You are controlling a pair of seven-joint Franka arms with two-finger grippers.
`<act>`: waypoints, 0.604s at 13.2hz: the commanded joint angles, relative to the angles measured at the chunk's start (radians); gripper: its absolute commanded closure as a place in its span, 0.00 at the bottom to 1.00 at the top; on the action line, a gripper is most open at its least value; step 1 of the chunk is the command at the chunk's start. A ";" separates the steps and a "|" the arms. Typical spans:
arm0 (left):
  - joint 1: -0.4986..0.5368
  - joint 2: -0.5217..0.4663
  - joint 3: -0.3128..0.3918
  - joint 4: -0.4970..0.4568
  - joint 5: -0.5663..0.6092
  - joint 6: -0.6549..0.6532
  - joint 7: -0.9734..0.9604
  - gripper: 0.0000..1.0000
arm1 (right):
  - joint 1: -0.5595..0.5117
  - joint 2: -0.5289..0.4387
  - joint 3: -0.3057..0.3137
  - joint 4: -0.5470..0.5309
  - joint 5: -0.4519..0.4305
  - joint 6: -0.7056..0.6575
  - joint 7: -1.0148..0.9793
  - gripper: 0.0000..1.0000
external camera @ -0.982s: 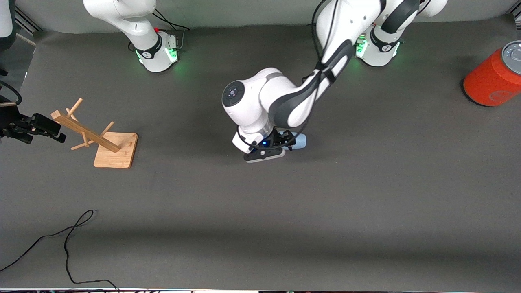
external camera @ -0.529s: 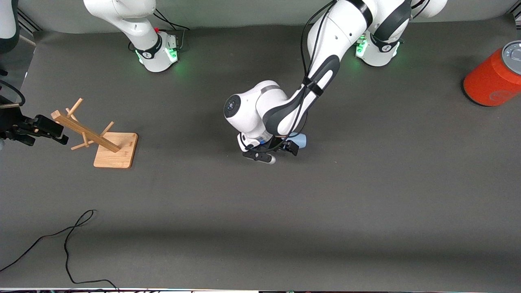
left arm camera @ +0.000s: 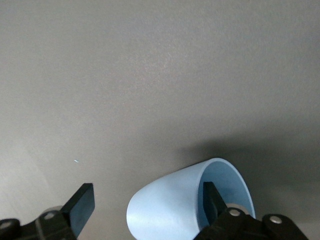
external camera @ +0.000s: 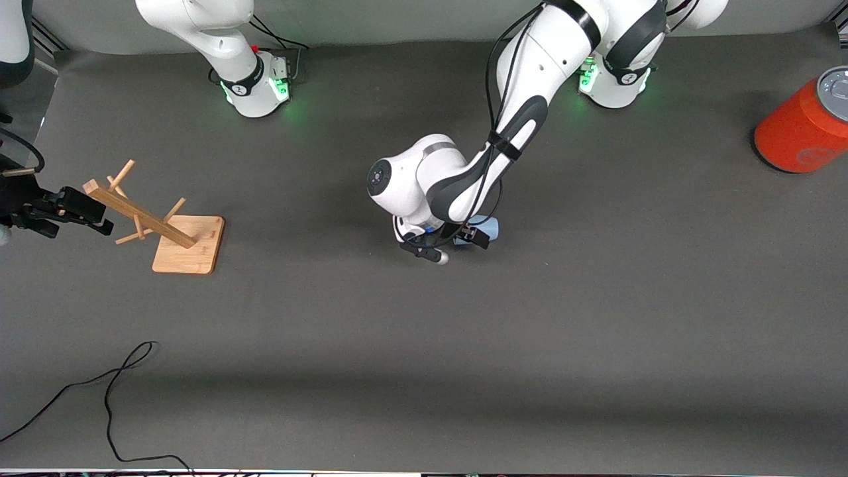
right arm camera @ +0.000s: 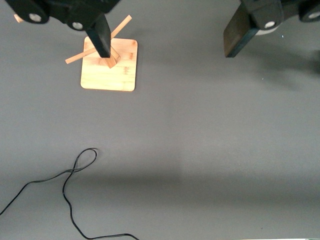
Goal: Rotate and upright cup with both arms
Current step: 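Rotate the cup with the left gripper until its opening faces up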
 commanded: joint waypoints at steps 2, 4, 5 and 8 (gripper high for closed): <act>-0.002 -0.010 0.009 0.007 -0.007 -0.021 0.054 0.86 | 0.008 -0.011 -0.007 -0.007 -0.008 0.010 -0.023 0.00; -0.002 -0.010 0.009 0.009 -0.005 -0.025 0.074 1.00 | 0.012 -0.016 -0.007 -0.007 -0.008 0.005 -0.023 0.00; -0.002 -0.011 0.011 0.009 -0.002 -0.031 0.082 1.00 | 0.014 -0.017 -0.009 -0.007 -0.008 0.005 -0.023 0.00; 0.019 -0.025 0.011 0.038 -0.010 -0.070 0.177 1.00 | 0.015 -0.019 -0.009 -0.007 -0.011 0.004 -0.023 0.00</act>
